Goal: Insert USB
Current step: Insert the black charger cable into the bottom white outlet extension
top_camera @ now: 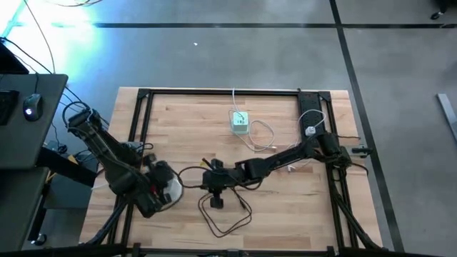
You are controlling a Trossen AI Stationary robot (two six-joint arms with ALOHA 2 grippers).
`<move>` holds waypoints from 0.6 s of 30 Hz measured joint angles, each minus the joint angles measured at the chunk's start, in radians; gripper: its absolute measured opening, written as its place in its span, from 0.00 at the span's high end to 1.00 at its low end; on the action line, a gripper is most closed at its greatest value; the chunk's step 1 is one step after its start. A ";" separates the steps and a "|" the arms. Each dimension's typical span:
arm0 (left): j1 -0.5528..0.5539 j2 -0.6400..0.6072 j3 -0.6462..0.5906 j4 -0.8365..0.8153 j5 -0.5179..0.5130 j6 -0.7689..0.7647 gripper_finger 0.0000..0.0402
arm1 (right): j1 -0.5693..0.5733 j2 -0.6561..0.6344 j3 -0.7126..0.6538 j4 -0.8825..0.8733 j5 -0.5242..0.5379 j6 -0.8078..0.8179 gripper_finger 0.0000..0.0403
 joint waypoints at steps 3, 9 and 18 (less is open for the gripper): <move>-0.039 0.003 -0.023 -0.036 0.133 -0.113 1.00 | -0.001 0.017 0.000 -0.015 -0.018 0.013 1.00; -0.142 0.003 -0.112 0.072 0.220 -0.273 1.00 | -0.025 0.072 0.024 -0.019 -0.071 0.031 1.00; -0.222 0.008 -0.344 0.451 0.117 -0.413 1.00 | -0.038 0.274 0.311 -0.226 -0.129 -0.014 1.00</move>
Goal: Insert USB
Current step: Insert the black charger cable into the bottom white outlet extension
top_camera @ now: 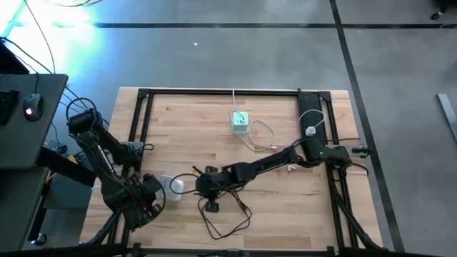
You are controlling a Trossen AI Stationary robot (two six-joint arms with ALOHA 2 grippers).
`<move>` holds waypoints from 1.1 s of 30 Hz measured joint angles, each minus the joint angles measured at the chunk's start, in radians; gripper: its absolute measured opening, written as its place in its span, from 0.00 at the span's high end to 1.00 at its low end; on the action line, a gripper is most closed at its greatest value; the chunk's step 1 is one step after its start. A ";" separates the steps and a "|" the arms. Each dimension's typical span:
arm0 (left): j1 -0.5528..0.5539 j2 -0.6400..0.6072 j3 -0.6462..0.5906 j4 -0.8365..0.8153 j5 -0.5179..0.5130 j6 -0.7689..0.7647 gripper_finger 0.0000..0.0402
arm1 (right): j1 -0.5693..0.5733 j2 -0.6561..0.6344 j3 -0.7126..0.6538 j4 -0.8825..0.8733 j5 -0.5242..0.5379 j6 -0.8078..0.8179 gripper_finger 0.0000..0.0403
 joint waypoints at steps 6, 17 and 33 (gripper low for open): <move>-0.028 -0.004 -0.100 0.131 -0.058 -0.040 1.00 | -0.033 0.122 0.164 -0.069 -0.041 0.008 1.00; -0.080 0.027 -0.103 0.036 -0.072 -0.117 1.00 | -0.080 0.173 0.230 -0.106 -0.050 0.001 1.00; -0.089 0.060 0.040 -0.273 0.103 -0.172 1.00 | -0.064 0.173 0.230 -0.101 -0.069 -0.026 1.00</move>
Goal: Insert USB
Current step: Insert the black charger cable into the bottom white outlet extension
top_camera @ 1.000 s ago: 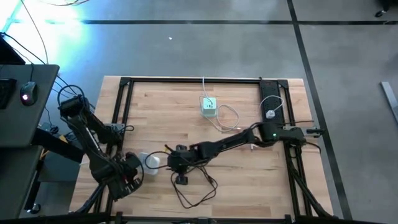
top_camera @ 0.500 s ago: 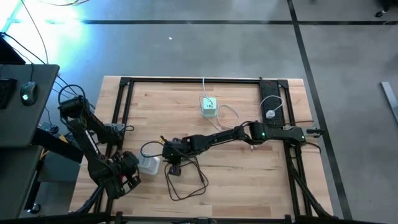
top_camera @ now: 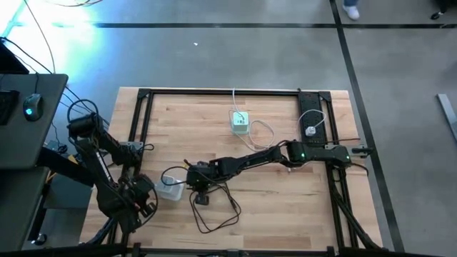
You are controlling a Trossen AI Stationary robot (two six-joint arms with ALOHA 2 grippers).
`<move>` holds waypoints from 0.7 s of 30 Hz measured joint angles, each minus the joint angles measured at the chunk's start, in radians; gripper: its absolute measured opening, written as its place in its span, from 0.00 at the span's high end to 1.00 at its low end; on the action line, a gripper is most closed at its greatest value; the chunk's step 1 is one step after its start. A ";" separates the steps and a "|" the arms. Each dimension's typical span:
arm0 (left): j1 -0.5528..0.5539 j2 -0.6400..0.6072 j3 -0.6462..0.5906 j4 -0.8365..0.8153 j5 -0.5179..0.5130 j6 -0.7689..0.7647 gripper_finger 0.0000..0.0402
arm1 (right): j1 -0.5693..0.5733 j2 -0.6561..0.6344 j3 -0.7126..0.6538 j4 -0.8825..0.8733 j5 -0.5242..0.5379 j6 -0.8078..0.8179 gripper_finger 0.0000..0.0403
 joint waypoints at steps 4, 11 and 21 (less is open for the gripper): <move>-0.016 -0.001 -0.060 0.033 0.008 -0.063 1.00 | 0.000 0.000 0.000 0.000 0.000 -0.001 1.00; -0.022 -0.001 -0.228 0.271 -0.133 -0.101 1.00 | 0.002 0.000 0.000 0.017 -0.001 0.004 1.00; -0.021 -0.002 -0.293 0.443 -0.276 -0.136 1.00 | 0.005 0.000 -0.001 0.018 0.037 0.029 1.00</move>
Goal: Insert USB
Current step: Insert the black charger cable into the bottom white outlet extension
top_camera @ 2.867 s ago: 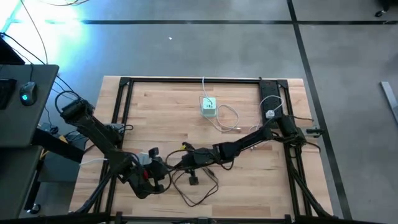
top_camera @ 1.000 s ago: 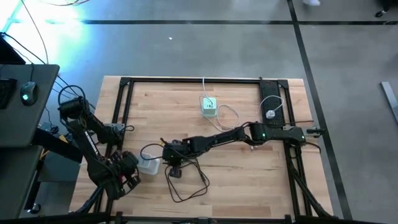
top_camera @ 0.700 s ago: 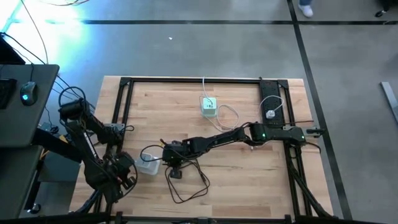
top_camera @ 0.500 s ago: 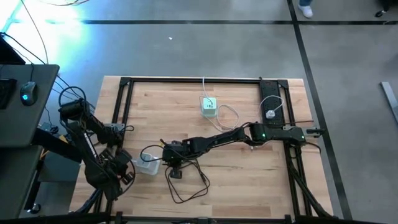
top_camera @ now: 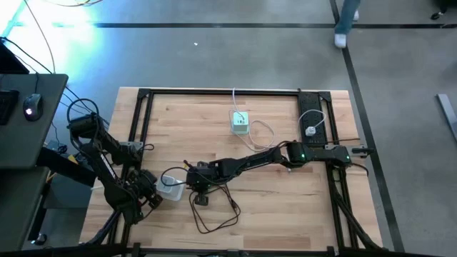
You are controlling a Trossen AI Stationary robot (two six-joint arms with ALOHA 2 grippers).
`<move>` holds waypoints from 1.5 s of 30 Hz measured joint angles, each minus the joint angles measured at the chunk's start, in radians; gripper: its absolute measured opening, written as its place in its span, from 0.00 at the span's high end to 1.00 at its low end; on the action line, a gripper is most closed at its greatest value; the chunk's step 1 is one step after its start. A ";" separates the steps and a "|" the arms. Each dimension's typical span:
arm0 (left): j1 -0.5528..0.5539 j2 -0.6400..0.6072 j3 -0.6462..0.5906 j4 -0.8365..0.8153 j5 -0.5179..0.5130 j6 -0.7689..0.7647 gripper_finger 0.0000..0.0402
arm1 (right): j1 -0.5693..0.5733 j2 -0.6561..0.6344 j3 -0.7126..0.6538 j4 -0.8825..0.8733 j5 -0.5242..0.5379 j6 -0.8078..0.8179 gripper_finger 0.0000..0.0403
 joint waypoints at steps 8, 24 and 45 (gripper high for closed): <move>0.017 0.000 0.001 0.030 -0.079 -0.005 1.00 | 0.001 0.000 -0.001 0.014 0.000 0.042 1.00; 0.026 0.000 0.001 0.041 -0.121 -0.014 1.00 | 0.001 0.014 -0.001 0.028 0.018 0.131 1.00; 0.025 0.039 0.007 0.073 -0.173 -0.066 1.00 | -0.003 0.018 -0.003 0.059 0.003 0.149 1.00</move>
